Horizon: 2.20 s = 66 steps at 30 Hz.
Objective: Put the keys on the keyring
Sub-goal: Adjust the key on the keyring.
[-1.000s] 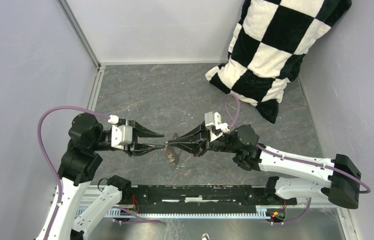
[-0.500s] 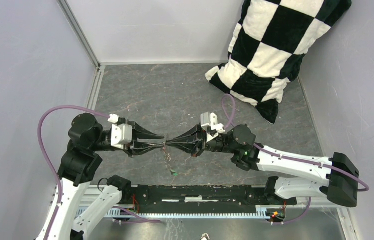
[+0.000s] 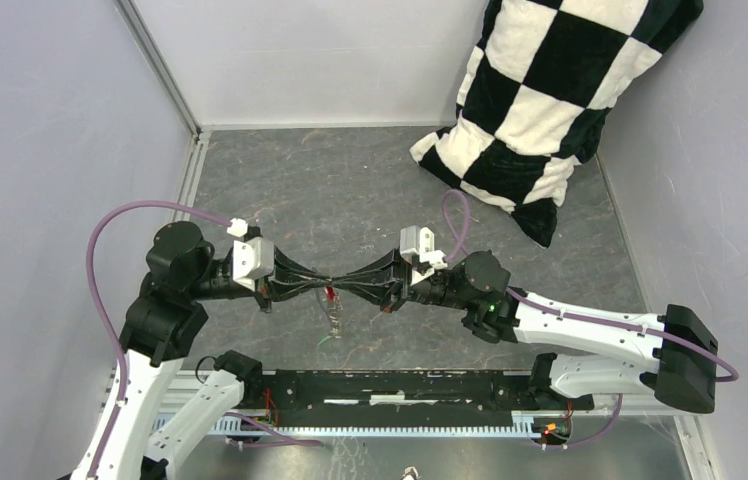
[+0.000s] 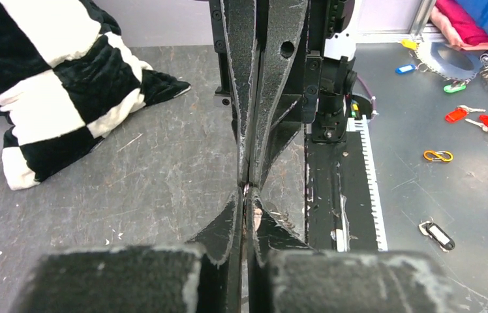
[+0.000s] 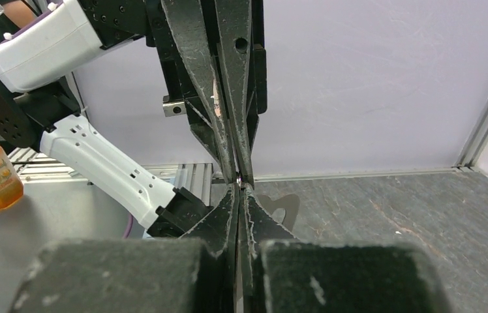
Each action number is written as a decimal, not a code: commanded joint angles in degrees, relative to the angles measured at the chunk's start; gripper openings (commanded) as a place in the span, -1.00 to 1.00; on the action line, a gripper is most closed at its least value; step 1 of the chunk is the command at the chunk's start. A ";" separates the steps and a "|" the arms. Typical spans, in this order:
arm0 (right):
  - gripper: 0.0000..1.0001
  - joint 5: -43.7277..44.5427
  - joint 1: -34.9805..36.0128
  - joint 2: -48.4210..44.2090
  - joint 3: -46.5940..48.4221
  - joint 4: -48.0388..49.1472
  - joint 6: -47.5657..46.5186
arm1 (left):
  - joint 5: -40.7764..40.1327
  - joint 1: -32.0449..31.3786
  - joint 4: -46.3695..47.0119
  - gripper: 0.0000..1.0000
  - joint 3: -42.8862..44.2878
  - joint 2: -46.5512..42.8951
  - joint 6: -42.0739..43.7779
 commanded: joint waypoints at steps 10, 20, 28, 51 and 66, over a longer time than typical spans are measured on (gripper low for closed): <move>-0.03 -14.70 -5.94 -0.42 20.38 -35.81 -10.42 | -1.72 -0.16 -1.07 -0.96 1.25 -0.46 2.02; -0.15 -23.54 -7.22 8.43 36.03 -61.71 -20.28 | -0.83 -0.08 -1.07 -0.96 0.76 -0.80 3.32; -0.34 -22.61 -7.15 9.58 37.91 -60.75 -19.45 | -0.56 -0.19 -1.06 -0.96 0.51 -1.19 3.65; -0.41 -21.10 -7.19 13.72 43.64 -62.85 -18.19 | 0.40 -0.18 -1.16 -0.96 0.16 -1.74 4.88; -0.62 -13.88 -7.22 13.06 45.17 -67.60 -20.17 | 0.14 -0.13 -1.15 -0.96 0.06 -2.21 5.70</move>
